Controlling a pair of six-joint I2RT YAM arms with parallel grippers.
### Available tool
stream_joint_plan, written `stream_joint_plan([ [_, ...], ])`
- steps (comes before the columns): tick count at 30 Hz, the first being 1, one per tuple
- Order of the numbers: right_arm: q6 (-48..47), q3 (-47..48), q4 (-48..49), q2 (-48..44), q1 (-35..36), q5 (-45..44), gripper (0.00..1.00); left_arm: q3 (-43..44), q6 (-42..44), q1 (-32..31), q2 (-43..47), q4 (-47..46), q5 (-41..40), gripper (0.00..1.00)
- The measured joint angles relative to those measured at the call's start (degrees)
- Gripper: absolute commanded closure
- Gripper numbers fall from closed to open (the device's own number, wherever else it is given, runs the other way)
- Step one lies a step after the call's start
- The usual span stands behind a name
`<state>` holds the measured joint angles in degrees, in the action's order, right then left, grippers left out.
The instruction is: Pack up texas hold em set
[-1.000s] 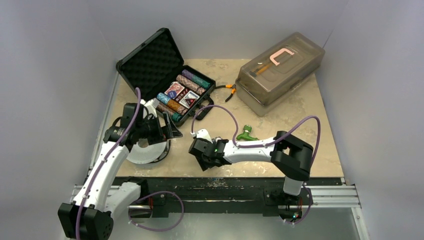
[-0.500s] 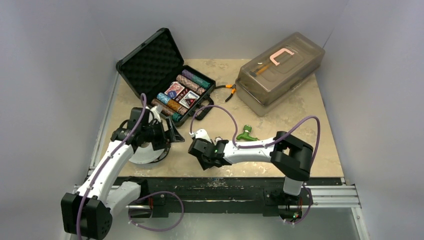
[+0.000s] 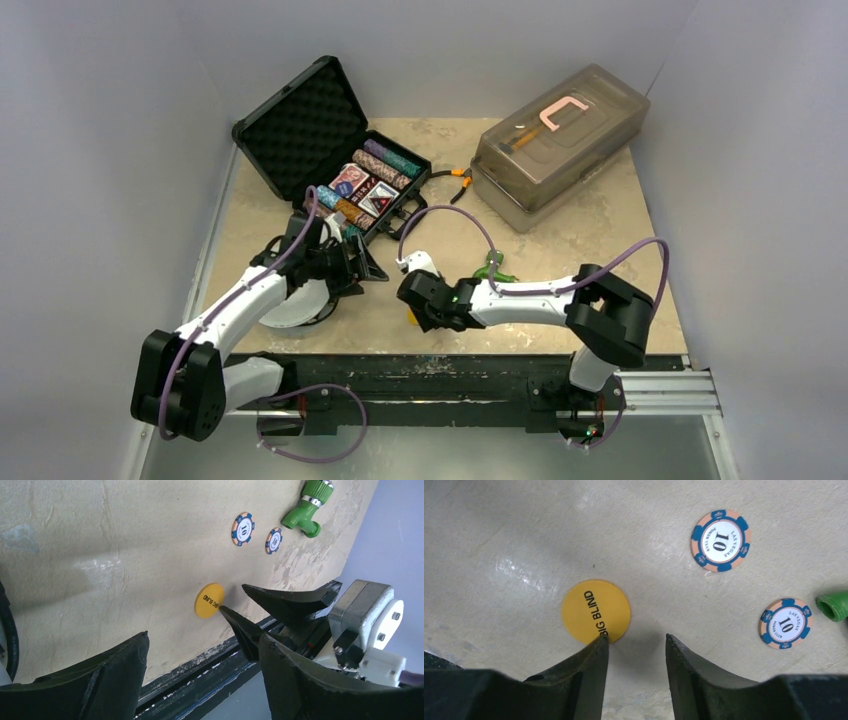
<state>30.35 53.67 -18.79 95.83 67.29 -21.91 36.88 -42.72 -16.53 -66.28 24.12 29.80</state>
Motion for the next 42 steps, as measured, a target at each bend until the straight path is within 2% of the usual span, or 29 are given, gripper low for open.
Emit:
stream_joint_plan([
  [3, -1.31, -0.24, 0.50, -0.85, -0.83, 0.39, 0.28, 0.00, -0.72, -0.04, 0.00, -1.14, 0.20, 0.22],
  [5, -2.25, -0.22, 1.01, -0.85, -1.01, 1.14, 0.23, 0.00, -1.16, -0.04, 1.01, -1.11, -0.15, 0.17],
  [7, -2.97, -0.07, 1.16, -0.52, -0.85, 2.36, 0.22, 0.00, -1.25, -0.04, 3.06, -0.70, -1.05, 0.13],
  [12, -3.58, 2.82, 1.51, 3.23, -0.50, 4.09, 0.28, 0.00, -1.11, -0.04, 9.11, 0.94, -4.15, 0.11],
  [16, -3.45, 4.81, 1.86, 5.22, -0.44, 4.90, 0.39, 0.00, -0.57, -0.04, 10.93, 2.49, -6.21, 0.11],
  [31, -2.82, 6.10, 1.53, 6.27, -0.15, 4.52, 0.43, 0.00, 0.33, -0.04, 10.95, 3.74, -6.16, 0.11],
  [38, -1.97, 5.97, 1.49, 6.21, -0.11, 4.00, 0.54, 0.00, 0.31, -0.04, 10.25, 3.50, -5.90, 0.12],
  [42, -1.88, 5.57, 1.92, 5.99, 0.11, 3.28, 0.58, 0.00, -0.15, 0.09, 7.93, 2.54, -4.33, 0.16],
])
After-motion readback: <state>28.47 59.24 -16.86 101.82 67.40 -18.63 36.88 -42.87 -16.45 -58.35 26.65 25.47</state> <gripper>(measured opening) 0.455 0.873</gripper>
